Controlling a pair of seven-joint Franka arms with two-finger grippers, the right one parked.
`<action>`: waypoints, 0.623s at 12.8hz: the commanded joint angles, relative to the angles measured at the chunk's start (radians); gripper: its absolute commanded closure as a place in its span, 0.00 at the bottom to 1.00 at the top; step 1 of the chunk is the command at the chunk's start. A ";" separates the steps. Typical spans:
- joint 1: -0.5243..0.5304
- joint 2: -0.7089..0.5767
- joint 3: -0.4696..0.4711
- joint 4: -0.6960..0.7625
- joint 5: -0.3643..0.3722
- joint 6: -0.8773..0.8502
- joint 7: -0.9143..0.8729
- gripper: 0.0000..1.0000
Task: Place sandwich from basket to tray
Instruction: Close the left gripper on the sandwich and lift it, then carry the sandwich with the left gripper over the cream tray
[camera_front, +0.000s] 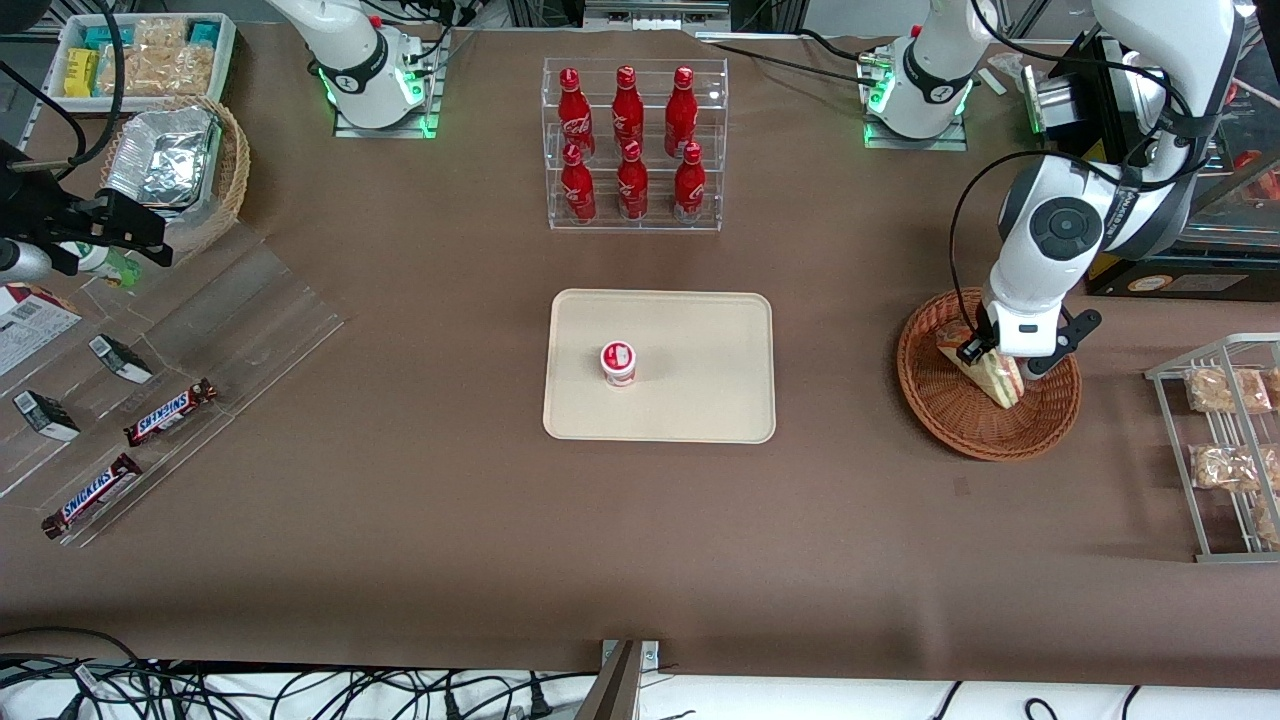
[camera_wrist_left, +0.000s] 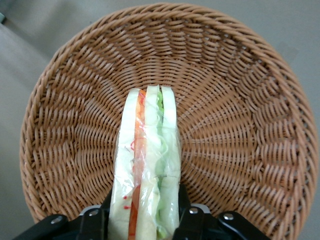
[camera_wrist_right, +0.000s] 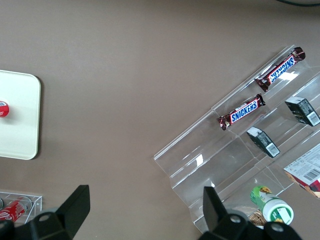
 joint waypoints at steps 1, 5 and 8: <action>-0.009 0.001 -0.022 0.084 0.028 -0.106 0.002 0.54; -0.010 -0.007 -0.078 0.165 0.019 -0.241 0.172 0.56; -0.009 -0.005 -0.137 0.325 -0.098 -0.487 0.448 0.56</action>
